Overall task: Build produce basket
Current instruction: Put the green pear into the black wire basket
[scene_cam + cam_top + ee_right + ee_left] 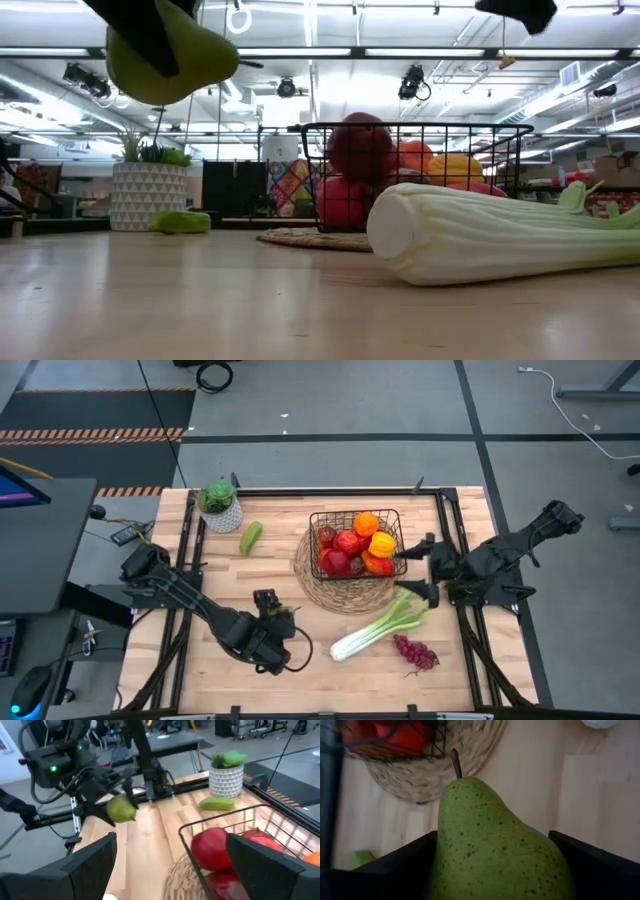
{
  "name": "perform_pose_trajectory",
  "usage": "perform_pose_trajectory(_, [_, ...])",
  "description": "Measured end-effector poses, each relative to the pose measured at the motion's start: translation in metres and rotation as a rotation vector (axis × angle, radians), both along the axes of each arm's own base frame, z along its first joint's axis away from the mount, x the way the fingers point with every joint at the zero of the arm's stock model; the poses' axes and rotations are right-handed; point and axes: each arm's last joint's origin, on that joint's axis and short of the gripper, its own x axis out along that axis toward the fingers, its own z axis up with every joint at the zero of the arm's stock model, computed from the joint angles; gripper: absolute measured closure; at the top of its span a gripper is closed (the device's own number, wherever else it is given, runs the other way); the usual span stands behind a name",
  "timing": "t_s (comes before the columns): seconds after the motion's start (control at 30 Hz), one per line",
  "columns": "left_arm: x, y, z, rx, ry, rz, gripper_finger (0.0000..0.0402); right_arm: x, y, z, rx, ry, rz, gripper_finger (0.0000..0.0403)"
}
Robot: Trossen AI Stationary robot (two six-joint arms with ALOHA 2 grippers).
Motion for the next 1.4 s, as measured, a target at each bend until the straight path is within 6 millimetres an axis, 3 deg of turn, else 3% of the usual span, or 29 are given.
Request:
perform_pose_trajectory(0.23, [0.004,-0.002,0.004,0.181,-0.052,-0.127,0.0036,-0.037,-0.024,-0.021,-0.017,-0.087,-0.081,0.0027])
perform_pose_trajectory(0.43, [0.012,-0.003,0.007,0.321,-0.035,-0.307,0.0036,-0.051,-0.032,-0.027,0.013,-0.146,-0.084,0.0027])
perform_pose_trajectory(0.9, [0.049,0.002,0.023,0.664,-0.026,-0.725,0.0035,-0.054,-0.033,-0.025,0.023,-0.166,-0.079,0.0027])
perform_pose_trajectory(1.2, [0.057,0.01,0.026,0.914,0.148,-0.982,0.0035,-0.054,-0.033,-0.025,0.022,-0.165,-0.079,0.0027])
perform_pose_trajectory(1.3, [0.059,0.013,0.026,0.926,0.16,-0.988,0.0035,-0.054,-0.033,-0.025,0.022,-0.165,-0.079,0.0027])
perform_pose_trajectory(1.4, [0.062,0.019,0.027,0.841,0.086,-0.872,0.0035,-0.054,-0.033,-0.025,0.022,-0.165,-0.079,0.0027])
